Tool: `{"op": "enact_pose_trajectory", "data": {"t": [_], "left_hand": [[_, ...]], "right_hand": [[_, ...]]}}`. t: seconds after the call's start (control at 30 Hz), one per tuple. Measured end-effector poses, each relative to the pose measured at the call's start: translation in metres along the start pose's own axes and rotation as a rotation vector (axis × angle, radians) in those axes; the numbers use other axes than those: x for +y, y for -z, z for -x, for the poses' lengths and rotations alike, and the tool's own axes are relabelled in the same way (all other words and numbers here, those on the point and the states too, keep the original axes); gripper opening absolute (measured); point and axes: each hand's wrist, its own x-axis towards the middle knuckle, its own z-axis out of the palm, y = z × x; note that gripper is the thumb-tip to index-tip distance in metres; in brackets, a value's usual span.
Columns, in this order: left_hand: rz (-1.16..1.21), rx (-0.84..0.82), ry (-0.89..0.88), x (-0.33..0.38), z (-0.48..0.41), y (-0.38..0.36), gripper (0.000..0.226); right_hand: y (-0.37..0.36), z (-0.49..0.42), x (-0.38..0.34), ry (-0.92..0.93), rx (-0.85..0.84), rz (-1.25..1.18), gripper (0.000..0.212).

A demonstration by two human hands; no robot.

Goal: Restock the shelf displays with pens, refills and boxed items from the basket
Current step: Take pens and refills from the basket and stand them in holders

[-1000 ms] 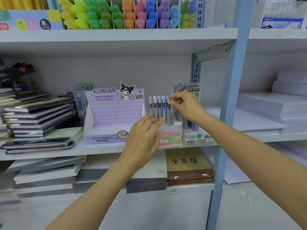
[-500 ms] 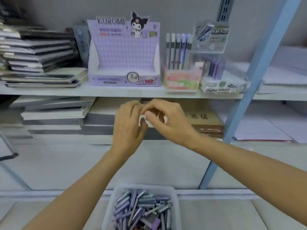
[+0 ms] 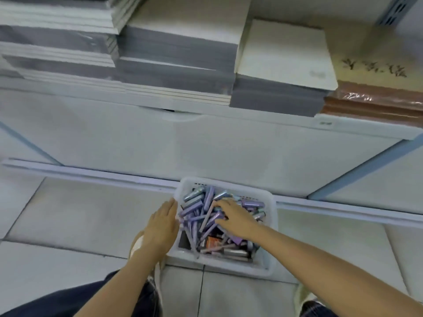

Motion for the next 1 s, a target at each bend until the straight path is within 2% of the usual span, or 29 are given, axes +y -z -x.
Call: {"op": "enact_pose_trajectory", "data": {"t": [0.07,0.23,0.33,0.4,0.53,0.57,0.63,0.7,0.77,0.9,1.0], "left_hand": [[0.056,-0.017,0.017,-0.004,0.003,-0.009,0.063],[0.185,0.082,0.013,-0.005,0.004,-0.023,0.065],[0.22,0.129,0.0,-0.006,0.001,-0.025,0.06],[0.22,0.191,-0.022,-0.006,-0.001,-0.024,0.052],[0.29,0.354,-0.163,0.003,-0.009,-0.019,0.031],[0.351,0.344,-0.219,0.009,-0.011,-0.016,0.031],[0.542,0.221,-0.277,0.025,-0.014,-0.013,0.035],[0.731,0.028,-0.215,0.038,-0.016,-0.012,0.038],[0.748,-0.043,-0.137,0.04,-0.019,-0.015,0.033],[0.758,0.141,0.03,0.017,-0.025,-0.012,0.015],[0.818,0.274,0.212,-0.004,-0.03,-0.011,0.008]], "right_hand": [[-0.019,-0.008,0.007,-0.013,0.005,0.027,0.05],[-0.041,-0.019,0.014,0.048,0.111,0.045,0.028],[-0.033,-0.024,0.021,0.077,0.09,-0.096,0.016],[-0.022,-0.026,0.024,0.107,0.085,-0.165,0.015],[0.005,-0.032,0.022,0.083,0.196,-0.381,0.009],[0.011,-0.033,0.019,0.077,0.19,-0.437,0.01],[0.017,-0.033,0.01,0.084,0.099,-0.473,0.011],[0.016,-0.033,0.0,0.095,-0.002,-0.473,0.014],[0.011,-0.034,-0.006,0.101,-0.027,-0.475,0.02],[0.005,-0.046,-0.008,0.076,0.153,-0.474,0.034],[-0.001,-0.065,-0.008,0.074,0.199,-0.322,0.056]]}}
